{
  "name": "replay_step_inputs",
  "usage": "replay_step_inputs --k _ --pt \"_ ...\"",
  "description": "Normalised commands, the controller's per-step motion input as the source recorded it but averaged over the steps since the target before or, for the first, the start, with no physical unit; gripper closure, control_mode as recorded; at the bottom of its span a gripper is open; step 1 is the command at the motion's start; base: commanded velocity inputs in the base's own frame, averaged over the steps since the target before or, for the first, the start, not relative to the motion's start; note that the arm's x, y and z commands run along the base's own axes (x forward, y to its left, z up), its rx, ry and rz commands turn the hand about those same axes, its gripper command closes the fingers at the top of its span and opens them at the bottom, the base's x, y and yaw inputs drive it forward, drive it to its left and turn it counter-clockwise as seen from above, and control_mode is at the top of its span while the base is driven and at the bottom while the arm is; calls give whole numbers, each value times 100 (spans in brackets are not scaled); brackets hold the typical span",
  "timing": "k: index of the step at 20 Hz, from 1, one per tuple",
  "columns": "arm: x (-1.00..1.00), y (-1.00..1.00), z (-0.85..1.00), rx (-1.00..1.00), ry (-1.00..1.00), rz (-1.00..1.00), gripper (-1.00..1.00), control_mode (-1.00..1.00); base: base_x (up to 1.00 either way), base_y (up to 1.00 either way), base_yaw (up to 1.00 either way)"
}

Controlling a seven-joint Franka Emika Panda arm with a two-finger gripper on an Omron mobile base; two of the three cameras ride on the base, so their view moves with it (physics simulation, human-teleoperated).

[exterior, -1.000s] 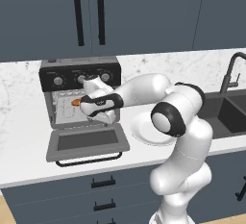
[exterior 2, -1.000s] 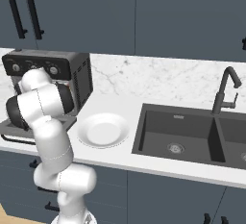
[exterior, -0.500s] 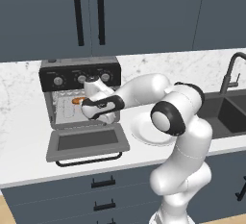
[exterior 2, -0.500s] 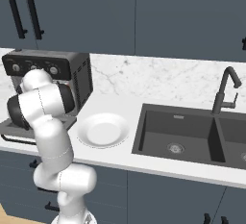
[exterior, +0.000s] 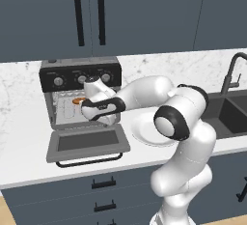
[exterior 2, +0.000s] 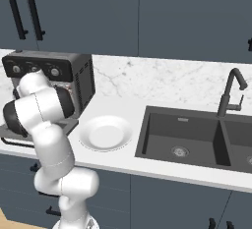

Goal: Pick up the kebab skewer and baguette bread, and place them inside the toaster oven. Close the toaster oven door and start by setting the timer.

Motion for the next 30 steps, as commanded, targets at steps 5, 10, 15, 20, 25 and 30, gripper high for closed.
replay_step_inputs --k 5,10,15,20,25,30 --pt "-39 0 7 0 4 0 -100 -100 0 0 0" --pt "-55 -1 23 0 1 0 -100 -100 0 0 0" --pt "-73 -7 45 0 4 6 -100 -100 0 0 0" --pt "-83 -4 16 0 10 21 -100 -100 0 0 0" --pt "-90 -1 0 0 8 27 -100 -100 0 0 0" --pt "-34 -6 -26 0 3 20 -100 -100 0 0 0"
